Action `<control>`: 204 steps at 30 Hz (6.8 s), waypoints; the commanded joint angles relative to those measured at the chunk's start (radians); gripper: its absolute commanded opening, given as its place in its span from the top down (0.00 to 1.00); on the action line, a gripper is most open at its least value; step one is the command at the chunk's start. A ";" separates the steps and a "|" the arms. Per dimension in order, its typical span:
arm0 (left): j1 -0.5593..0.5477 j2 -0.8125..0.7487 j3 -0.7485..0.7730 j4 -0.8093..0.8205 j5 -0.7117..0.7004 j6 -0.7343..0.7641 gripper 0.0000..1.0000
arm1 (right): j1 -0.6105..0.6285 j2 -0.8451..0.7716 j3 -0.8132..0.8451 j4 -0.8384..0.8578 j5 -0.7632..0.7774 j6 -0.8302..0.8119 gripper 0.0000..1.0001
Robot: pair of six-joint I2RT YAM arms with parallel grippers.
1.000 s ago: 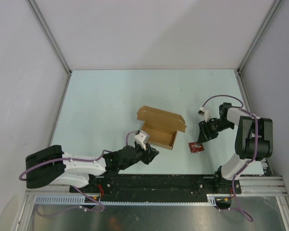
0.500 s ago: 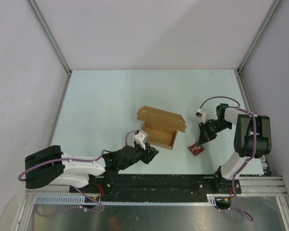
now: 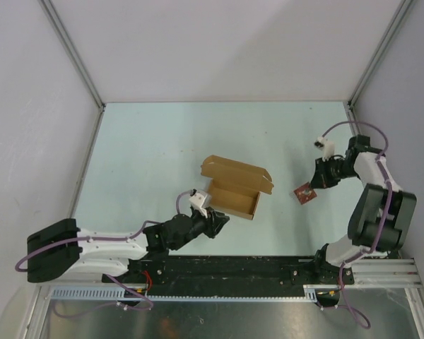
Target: Fold the paper box
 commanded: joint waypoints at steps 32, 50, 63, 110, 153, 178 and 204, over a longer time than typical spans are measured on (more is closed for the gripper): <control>0.269 -0.601 -0.144 -0.338 -0.183 0.004 0.62 | 0.782 -0.191 0.398 0.104 0.158 0.179 1.00; 0.387 -0.563 -0.127 -0.287 -0.160 0.053 0.60 | 0.845 -0.154 0.393 0.173 0.245 0.217 0.54; 0.585 -0.347 0.056 -0.154 -0.068 0.133 0.56 | 0.610 -0.294 0.289 0.199 0.156 0.274 0.37; 0.801 0.488 0.465 -0.161 0.690 0.116 1.00 | 0.446 0.057 0.241 -0.113 0.169 0.204 1.00; 0.694 0.298 0.332 -0.160 0.625 0.103 1.00 | 0.497 0.195 0.335 -0.224 -0.008 0.154 1.00; 0.691 0.241 0.267 -0.161 0.579 0.109 1.00 | 0.368 0.356 0.545 -0.252 0.089 0.164 1.00; 0.660 0.150 0.206 -0.161 0.584 0.081 1.00 | 0.446 0.356 0.513 -0.336 -0.013 0.088 1.00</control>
